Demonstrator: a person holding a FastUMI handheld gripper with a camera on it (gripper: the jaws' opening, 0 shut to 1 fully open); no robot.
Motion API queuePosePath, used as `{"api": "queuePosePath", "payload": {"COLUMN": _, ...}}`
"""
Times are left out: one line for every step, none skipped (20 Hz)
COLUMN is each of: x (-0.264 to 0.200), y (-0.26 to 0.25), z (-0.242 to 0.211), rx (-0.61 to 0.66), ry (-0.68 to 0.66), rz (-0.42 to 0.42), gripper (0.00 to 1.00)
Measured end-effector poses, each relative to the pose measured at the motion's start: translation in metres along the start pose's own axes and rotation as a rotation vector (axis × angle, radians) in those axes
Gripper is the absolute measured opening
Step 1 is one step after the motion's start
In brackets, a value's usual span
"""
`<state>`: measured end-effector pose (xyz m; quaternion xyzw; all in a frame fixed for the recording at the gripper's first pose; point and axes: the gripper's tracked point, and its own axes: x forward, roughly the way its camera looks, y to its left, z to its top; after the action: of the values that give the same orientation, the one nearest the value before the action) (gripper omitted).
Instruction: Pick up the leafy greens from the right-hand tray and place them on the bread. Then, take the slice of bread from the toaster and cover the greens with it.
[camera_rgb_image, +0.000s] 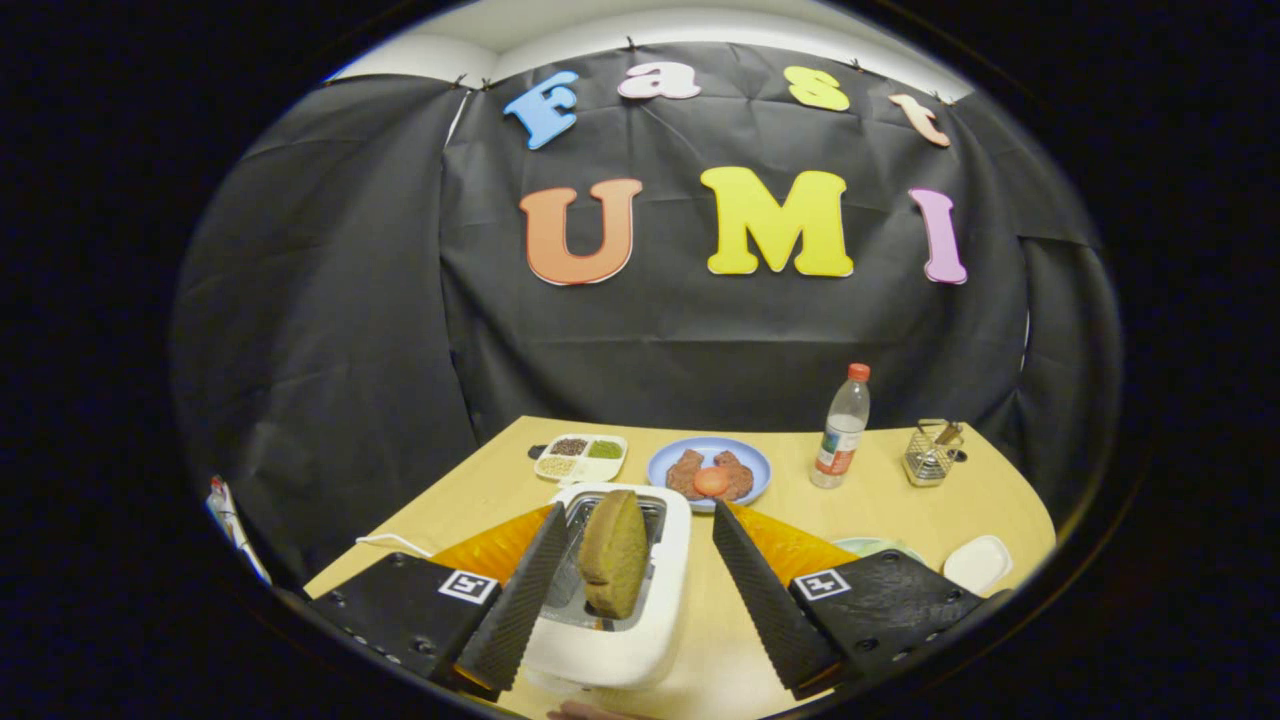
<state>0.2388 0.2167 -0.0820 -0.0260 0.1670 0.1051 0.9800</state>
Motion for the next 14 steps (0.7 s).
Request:
{"api": "queuePosePath", "payload": {"x": 0.008, "y": 0.004, "z": -0.004, "rx": -0.004, "ry": 0.015, "rz": -0.004, "gripper": 0.92}}
{"api": "queuePosePath", "payload": {"x": 0.015, "y": 0.007, "z": -0.007, "rx": 0.006, "ry": 0.035, "rz": -0.010, "gripper": 0.88}}
{"api": "queuePosePath", "payload": {"x": 0.021, "y": 0.011, "z": -0.010, "rx": 0.018, "ry": 0.052, "rz": -0.013, "gripper": 0.84}}
{"api": "queuePosePath", "payload": {"x": 0.026, "y": 0.009, "z": -0.012, "rx": 0.009, "ry": 0.062, "rz": -0.042, "gripper": 0.81}}
{"api": "queuePosePath", "payload": {"x": 0.031, "y": 0.010, "z": -0.015, "rx": 0.001, "ry": 0.074, "rz": -0.055, "gripper": 0.78}}
{"api": "queuePosePath", "payload": {"x": 0.038, "y": 0.012, "z": -0.020, "rx": 0.008, "ry": 0.096, "rz": -0.053, "gripper": 0.75}}
{"api": "queuePosePath", "payload": {"x": 0.044, "y": 0.012, "z": -0.029, "rx": 0.021, "ry": 0.131, "rz": -0.066, "gripper": 0.71}}
{"api": "queuePosePath", "payload": {"x": 0.047, "y": 0.006, "z": -0.035, "rx": 0.026, "ry": 0.161, "rz": -0.094, "gripper": 0.64}}
{"api": "queuePosePath", "payload": {"x": 0.050, "y": -0.002, "z": -0.037, "rx": 0.026, "ry": 0.181, "rz": -0.138, "gripper": 0.56}}
{"api": "queuePosePath", "payload": {"x": 0.055, "y": 0.000, "z": -0.035, "rx": 0.035, "ry": 0.184, "rz": -0.126, "gripper": 0.44}}
{"api": "queuePosePath", "payload": {"x": 0.057, "y": -0.005, "z": -0.035, "rx": 0.033, "ry": 0.181, "rz": -0.135, "gripper": 0.32}}
{"api": "queuePosePath", "payload": {"x": 0.054, "y": 0.001, "z": -0.030, "rx": 0.040, "ry": 0.166, "rz": -0.117, "gripper": 0.31}}
{"api": "queuePosePath", "payload": {"x": 0.051, "y": 0.001, "z": -0.029, "rx": 0.034, "ry": 0.159, "rz": -0.122, "gripper": 0.27}}
{"api": "queuePosePath", "payload": {"x": 0.050, "y": -0.002, "z": -0.029, "rx": 0.032, "ry": 0.160, "rz": -0.131, "gripper": 0.17}}
